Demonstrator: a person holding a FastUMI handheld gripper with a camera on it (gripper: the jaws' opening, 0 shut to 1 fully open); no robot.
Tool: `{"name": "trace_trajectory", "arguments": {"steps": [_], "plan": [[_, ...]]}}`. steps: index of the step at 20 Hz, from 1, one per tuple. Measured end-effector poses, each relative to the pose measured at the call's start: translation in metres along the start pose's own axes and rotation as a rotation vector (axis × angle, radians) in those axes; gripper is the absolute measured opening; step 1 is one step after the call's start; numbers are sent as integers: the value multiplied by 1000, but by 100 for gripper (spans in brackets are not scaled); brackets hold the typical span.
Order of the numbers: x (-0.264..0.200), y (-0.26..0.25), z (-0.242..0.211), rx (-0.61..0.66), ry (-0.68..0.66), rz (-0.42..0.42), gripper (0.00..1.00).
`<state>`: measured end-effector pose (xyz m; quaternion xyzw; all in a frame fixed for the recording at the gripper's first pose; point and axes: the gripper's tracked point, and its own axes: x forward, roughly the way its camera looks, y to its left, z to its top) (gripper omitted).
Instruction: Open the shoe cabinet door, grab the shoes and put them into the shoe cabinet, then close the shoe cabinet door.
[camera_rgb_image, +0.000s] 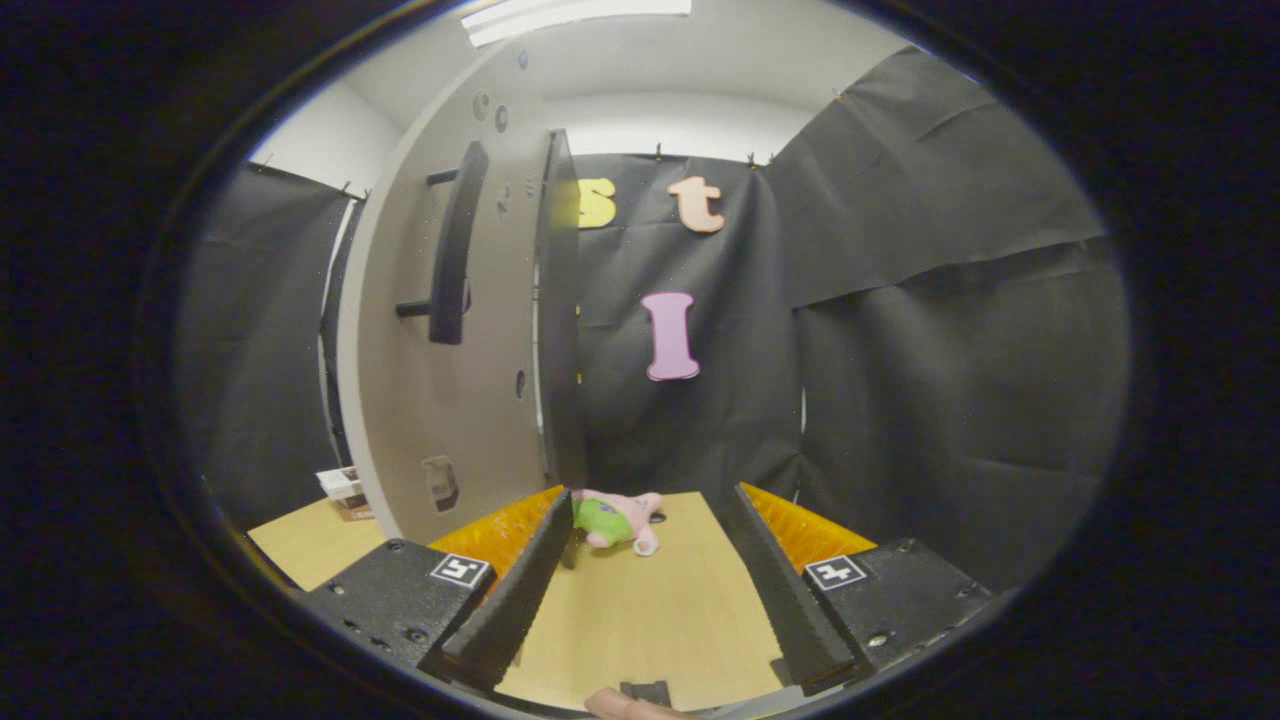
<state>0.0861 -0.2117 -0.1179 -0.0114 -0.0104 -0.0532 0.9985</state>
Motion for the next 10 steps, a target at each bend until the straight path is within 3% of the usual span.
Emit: {"name": "trace_trajectory", "arguments": {"steps": [4, 5, 6, 10], "plan": [[1, 66, -21, -44, 47, 121, 100], [-3, 68, -19, -55, 33, 98, 99], [-3, 70, -18, -76, 33, 87, 90], [-2, 97, -26, -52, 46, 81, 89]]}}
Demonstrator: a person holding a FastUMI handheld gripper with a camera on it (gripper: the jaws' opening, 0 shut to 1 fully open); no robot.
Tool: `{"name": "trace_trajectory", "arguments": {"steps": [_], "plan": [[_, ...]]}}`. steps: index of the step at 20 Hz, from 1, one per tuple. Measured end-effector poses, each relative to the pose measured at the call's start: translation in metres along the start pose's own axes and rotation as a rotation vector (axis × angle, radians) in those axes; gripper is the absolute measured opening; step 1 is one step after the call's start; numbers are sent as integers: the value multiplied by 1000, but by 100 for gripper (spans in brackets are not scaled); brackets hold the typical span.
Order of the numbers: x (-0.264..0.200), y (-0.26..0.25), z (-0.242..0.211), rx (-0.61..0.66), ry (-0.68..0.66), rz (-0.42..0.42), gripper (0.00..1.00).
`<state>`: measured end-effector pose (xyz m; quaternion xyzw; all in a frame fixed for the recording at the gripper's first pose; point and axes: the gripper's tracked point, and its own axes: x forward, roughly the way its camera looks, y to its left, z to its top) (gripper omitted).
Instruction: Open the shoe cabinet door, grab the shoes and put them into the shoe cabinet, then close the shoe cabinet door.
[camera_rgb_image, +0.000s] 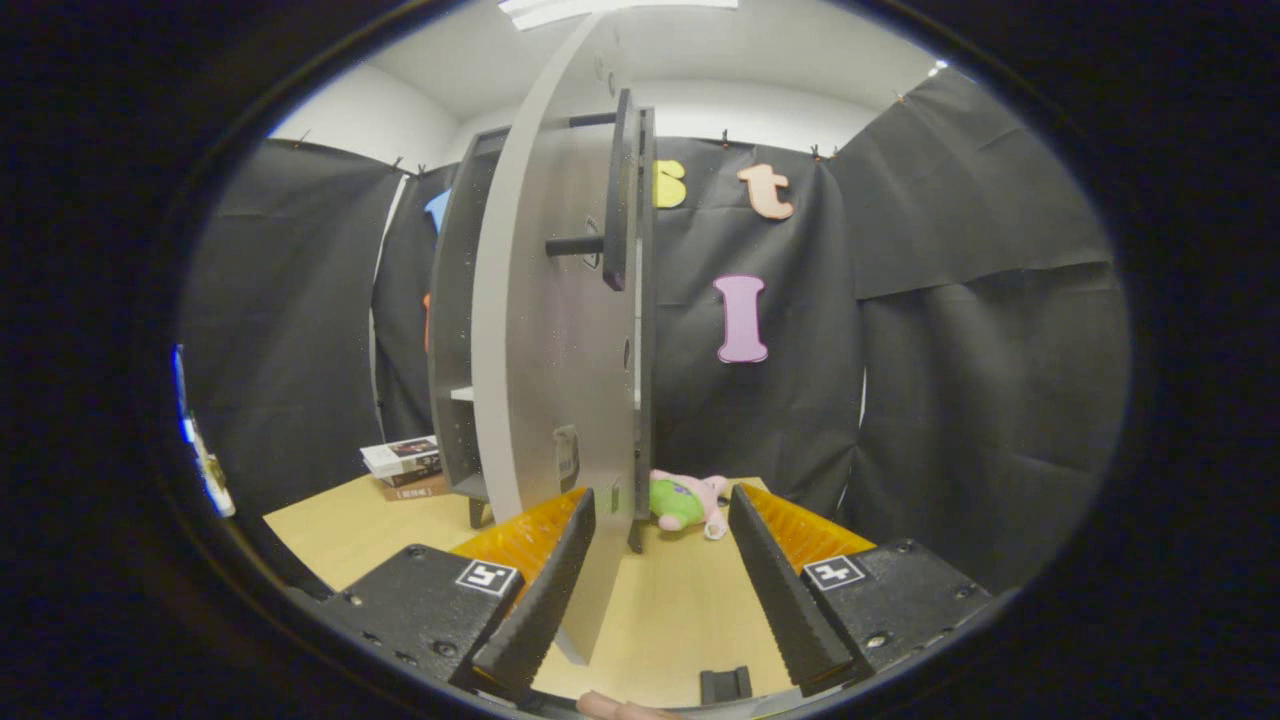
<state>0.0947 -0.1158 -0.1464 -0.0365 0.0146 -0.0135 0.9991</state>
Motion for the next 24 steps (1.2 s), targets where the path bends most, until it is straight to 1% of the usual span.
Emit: {"name": "trace_trajectory", "arguments": {"steps": [12, 21, 22, 24], "plan": [[3, 48, 2, -25, -37, -47, 90], [4, 73, 6, -89, -85, -125, 89], [5, 77, 5, -82, -87, -126, 89], [10, 89, 0, -28, -77, -110, 90]]}}
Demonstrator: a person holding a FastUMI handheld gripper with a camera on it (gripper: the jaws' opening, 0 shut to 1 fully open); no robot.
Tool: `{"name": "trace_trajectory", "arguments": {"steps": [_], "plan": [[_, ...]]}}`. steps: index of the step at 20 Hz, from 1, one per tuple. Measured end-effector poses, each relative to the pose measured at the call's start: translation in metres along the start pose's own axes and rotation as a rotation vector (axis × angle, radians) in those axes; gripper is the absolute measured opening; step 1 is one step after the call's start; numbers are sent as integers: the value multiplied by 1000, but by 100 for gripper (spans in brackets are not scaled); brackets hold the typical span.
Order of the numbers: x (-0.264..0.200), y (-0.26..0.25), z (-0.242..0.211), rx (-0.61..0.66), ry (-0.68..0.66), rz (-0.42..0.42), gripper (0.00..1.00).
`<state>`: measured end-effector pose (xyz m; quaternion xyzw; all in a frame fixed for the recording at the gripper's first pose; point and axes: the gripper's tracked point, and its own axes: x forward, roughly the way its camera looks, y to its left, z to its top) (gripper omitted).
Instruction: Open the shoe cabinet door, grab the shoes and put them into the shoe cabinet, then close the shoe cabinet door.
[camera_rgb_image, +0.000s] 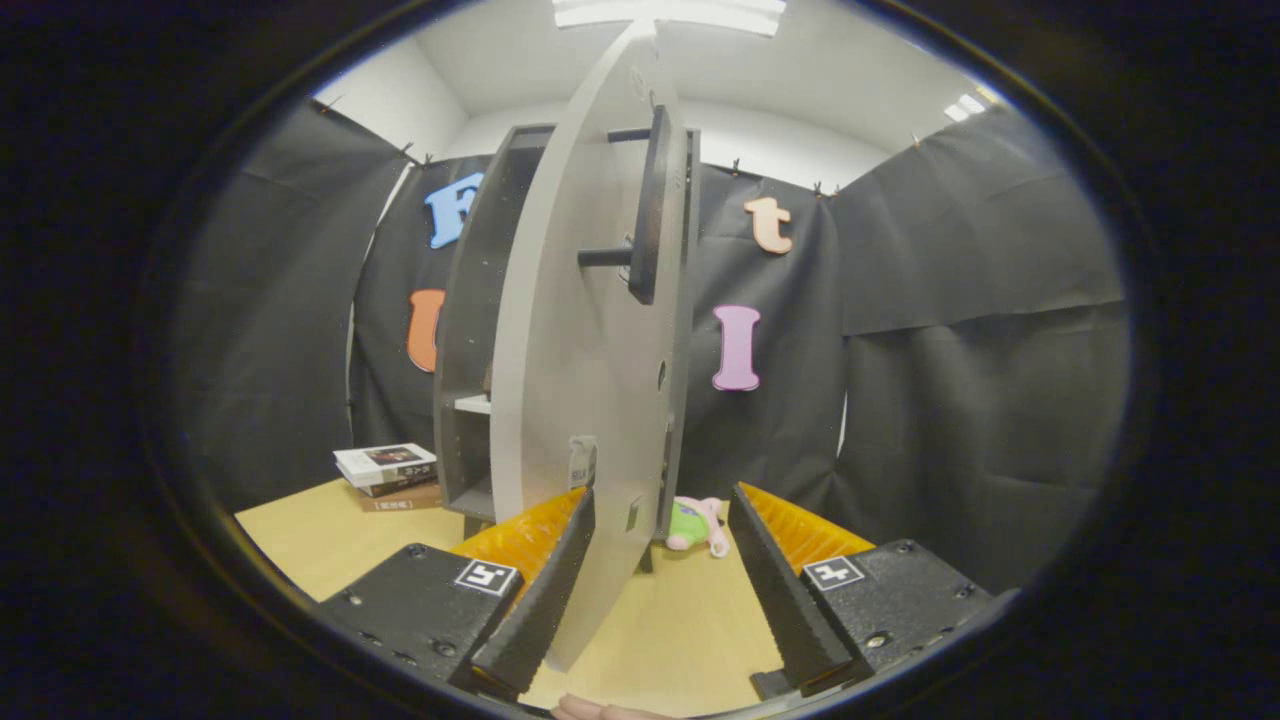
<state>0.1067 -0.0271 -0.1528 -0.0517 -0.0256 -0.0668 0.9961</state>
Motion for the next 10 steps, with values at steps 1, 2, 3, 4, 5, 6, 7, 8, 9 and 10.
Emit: {"name": "trace_trajectory", "arguments": {"steps": [1, 2, 3, 4, 5, 6, 7, 8, 9, 10], "plan": [[2, 7, -2, 25, 6, 8, 90], [3, 15, -2, 42, 10, 17, 89], [6, 23, -1, 51, 13, 25, 89], [9, 32, 0, 50, 11, 36, 89], [13, 41, 1, 37, 8, 50, 89], [18, 51, 0, 25, 10, 62, 89], [22, 61, -2, 14, 15, 71, 90], [27, 70, -3, 8, 19, 81, 89], [32, 82, -3, 3, 21, 93, 90], [37, 97, -4, -2, 23, 117, 89]]}}
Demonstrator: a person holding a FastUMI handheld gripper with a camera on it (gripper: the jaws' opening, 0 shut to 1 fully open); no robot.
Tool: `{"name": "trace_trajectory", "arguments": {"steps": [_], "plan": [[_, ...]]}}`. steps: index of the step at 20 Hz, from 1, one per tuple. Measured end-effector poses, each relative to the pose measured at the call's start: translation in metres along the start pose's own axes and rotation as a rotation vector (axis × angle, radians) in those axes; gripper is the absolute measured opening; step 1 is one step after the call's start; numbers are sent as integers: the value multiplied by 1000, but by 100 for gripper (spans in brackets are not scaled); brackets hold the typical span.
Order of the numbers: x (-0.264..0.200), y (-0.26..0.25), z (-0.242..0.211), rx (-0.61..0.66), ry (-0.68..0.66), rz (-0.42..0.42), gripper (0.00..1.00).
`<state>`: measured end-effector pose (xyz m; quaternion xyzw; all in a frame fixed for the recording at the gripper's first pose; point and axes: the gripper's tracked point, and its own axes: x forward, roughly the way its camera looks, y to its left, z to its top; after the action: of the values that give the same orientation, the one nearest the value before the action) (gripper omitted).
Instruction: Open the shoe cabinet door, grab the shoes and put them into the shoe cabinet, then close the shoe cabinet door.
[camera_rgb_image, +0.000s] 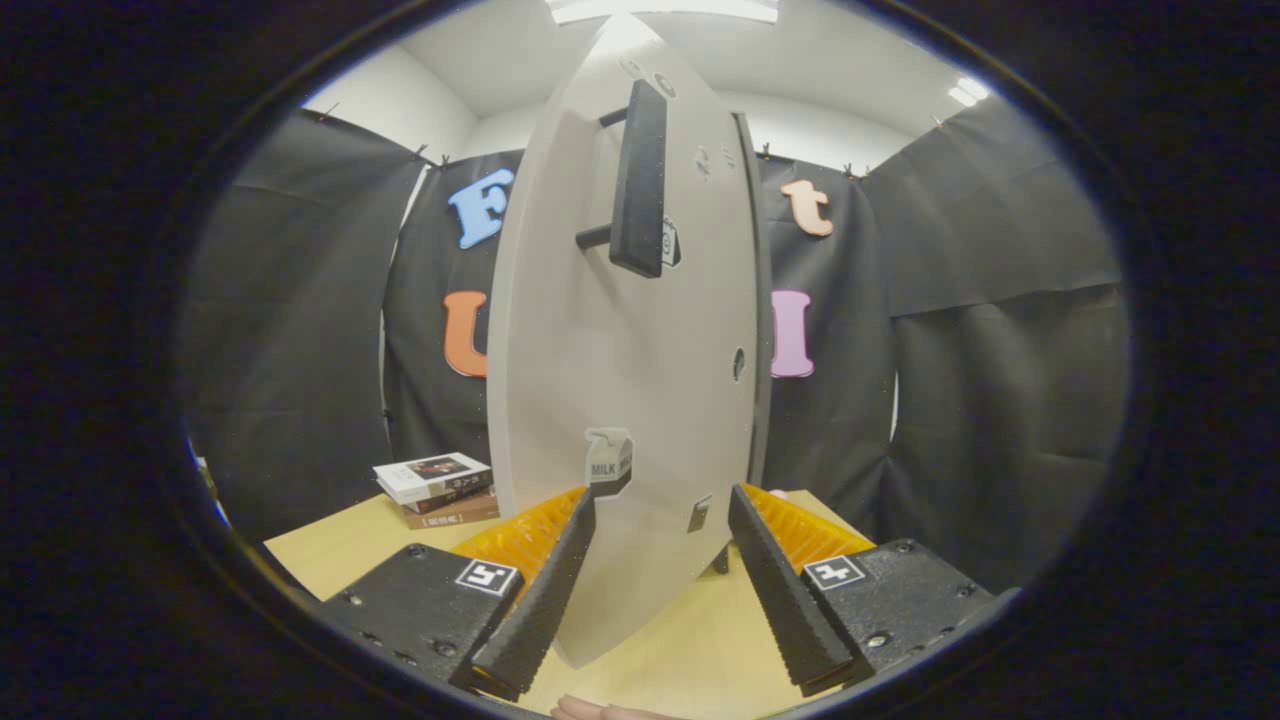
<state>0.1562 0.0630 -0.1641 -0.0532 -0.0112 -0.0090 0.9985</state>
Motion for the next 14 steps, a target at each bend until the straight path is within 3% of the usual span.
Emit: {"name": "trace_trajectory", "arguments": {"steps": [4, 9, 14], "plan": [[3, 52, -7, 30, 37, 118, 98], [-16, 45, 3, -12, 26, 69, 99], [-38, 23, 19, 22, 22, 26, 99]]}}
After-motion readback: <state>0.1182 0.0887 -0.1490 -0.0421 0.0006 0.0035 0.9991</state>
